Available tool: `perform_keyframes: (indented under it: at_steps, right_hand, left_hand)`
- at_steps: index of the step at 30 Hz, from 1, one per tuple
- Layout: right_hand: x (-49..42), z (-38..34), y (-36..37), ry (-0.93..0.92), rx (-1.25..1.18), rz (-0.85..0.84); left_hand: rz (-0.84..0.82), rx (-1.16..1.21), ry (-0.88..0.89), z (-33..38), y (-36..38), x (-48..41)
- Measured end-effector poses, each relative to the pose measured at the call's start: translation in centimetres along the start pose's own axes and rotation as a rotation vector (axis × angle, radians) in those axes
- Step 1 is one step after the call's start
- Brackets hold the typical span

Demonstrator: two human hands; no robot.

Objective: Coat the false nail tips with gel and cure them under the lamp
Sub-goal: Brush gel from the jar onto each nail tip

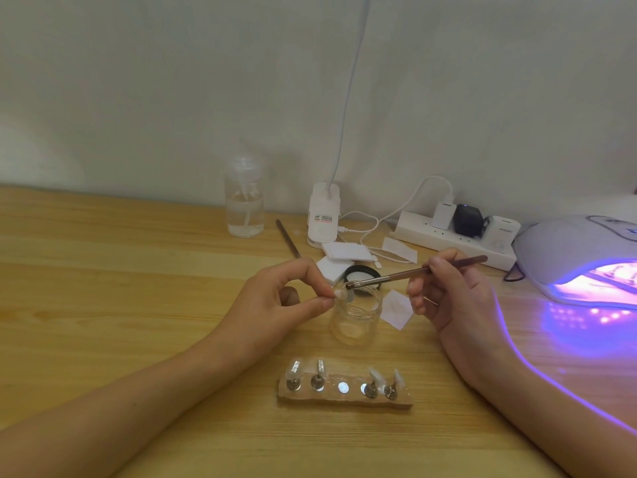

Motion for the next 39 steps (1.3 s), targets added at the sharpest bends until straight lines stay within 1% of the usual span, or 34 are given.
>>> perform_keyframes:
  at_steps: [2, 4, 7, 9, 11, 14, 16, 18, 20, 22, 24, 26, 29, 32, 34, 37, 39]
  right_hand:
    - [0.07, 0.0, 0.33, -0.004, 0.026, -0.028]
    - [0.1, 0.1, 0.17, -0.002, 0.053, -0.007]
    - [-0.04, 0.08, -0.15, 0.001, 0.009, 0.023]
    - [0.0, -0.02, 0.11, -0.002, -0.006, -0.016]
    - [0.13, -0.02, 0.43, -0.008, 0.03, -0.046]
    - [0.08, 0.09, 0.06, -0.008, 0.055, -0.001]
    - [0.06, 0.02, -0.03, -0.007, 0.023, 0.008]
    - [0.1, -0.11, 0.34, -0.014, 0.012, -0.033]
    - [0.27, -0.13, 0.57, -0.024, 0.05, -0.055]
    - [0.28, -0.08, 0.21, -0.029, 0.078, -0.02]
    - [0.21, -0.14, -0.08, -0.031, 0.048, 0.012]
    - [0.15, -0.26, 0.18, -0.031, 0.005, -0.015]
    - [0.3, -0.22, 0.81, -0.03, 0.04, -0.075]
    - [0.32, -0.15, 0.27, -0.032, 0.07, -0.02]
    - [0.27, -0.21, 0.09, -0.03, 0.034, -0.001]
    - [0.29, -0.31, 0.61, -0.032, 0.015, -0.066]
    - [0.37, -0.25, 0.72, -0.035, 0.042, -0.072]
  left_hand:
    - [0.0, -0.002, -0.003, -0.04, 0.01, -0.01]
    - [0.001, -0.01, -0.001, -0.06, 0.05, -0.02]
    - [-0.002, -0.012, 0.008, -0.03, 0.05, -0.04]
    - [-0.004, -0.009, 0.01, -0.04, 0.04, -0.03]
    - [-0.006, -0.004, 0.01, -0.05, 0.02, -0.01]
    - [-0.008, -0.001, 0.021, -0.01, 0.05, 0.01]
    - [-0.006, -0.009, 0.031, 0.14, 0.08, 0.03]
    - [-0.004, -0.018, 0.036, 0.22, 0.06, 0.03]
    - [-0.001, -0.017, 0.036, 0.25, 0.02, 0.04]
    - [0.003, -0.012, 0.031, 0.24, -0.01, 0.05]
    - [0.006, -0.012, 0.029, 0.28, 0.02, 0.06]
    - [0.002, -0.016, 0.027, 0.34, 0.06, 0.08]
    - [0.005, -0.014, 0.017, 0.27, 0.04, 0.11]
    - [0.013, -0.011, 0.009, 0.19, 0.01, 0.06]
    - [0.014, -0.007, 0.009, 0.2, 0.04, 0.05]
    - [0.014, -0.001, 0.006, 0.21, 0.04, 0.09]
    - [0.011, -0.006, 0.009, 0.23, 0.04, 0.1]
Point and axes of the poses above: each hand's wrist, its own x-axis away from the middle knuckle, its own y-axis out of the palm, z = x × y, the point moved 5 cm from there along -x, towards the middle knuckle, and after that the axes turned 9 degrees about -x, right-handed, at the moved point
